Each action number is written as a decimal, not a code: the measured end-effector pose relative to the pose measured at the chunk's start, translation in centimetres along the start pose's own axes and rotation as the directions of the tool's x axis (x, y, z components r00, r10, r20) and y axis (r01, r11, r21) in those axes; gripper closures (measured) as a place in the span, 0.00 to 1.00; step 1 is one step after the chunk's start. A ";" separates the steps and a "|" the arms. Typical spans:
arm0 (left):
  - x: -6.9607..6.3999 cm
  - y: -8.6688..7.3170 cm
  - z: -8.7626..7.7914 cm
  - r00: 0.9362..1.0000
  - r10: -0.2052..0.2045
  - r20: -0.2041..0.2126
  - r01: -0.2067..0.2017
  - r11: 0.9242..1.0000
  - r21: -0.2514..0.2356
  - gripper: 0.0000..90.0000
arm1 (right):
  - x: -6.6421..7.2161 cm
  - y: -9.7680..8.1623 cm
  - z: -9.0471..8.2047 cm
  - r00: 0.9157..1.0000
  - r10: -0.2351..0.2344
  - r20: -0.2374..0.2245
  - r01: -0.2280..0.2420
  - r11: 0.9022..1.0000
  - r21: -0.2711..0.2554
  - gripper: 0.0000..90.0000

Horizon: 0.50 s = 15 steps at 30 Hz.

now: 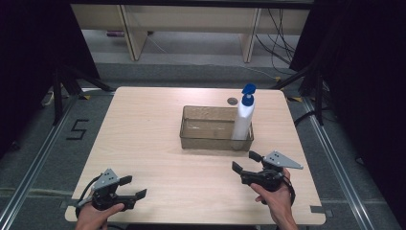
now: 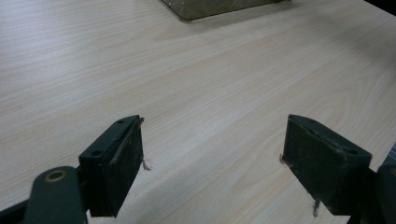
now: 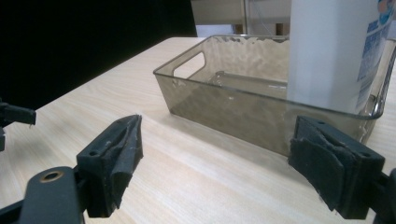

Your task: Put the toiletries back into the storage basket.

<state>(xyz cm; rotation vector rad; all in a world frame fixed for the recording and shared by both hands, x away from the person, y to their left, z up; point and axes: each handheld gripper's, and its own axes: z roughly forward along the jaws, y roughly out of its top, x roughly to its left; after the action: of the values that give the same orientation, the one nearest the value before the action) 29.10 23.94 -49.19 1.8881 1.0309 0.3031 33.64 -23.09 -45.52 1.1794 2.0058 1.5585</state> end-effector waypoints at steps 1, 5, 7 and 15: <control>0.0 0.0 0.0 1.000 -0.001 0.000 0.001 1.000 0.001 0.22 | 0.0 -0.1 -0.1 1.000 -0.005 0.000 0.005 1.000 0.007 0.18; 0.0 0.0 0.0 1.000 0.003 0.005 -0.003 1.000 0.002 0.22 | 0.1 -0.5 -0.3 0.999 -0.023 -0.039 0.023 1.000 -0.010 0.17; -0.1 0.0 0.1 1.000 -0.004 0.006 0.004 1.000 -0.004 0.22 | 0.2 -0.7 -0.5 0.999 -0.013 -0.051 0.013 1.000 -0.010 0.17; -0.1 0.0 0.1 1.000 -0.008 0.008 0.008 1.000 -0.006 0.22 | 0.5 -1.6 -1.1 0.997 0.003 -0.076 -0.003 1.000 -0.002 0.17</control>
<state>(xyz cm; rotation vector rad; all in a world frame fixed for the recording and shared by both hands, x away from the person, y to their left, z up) 29.09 23.79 -49.27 1.8781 1.0313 0.2937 31.94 -23.50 -46.45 1.1389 2.0502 1.6297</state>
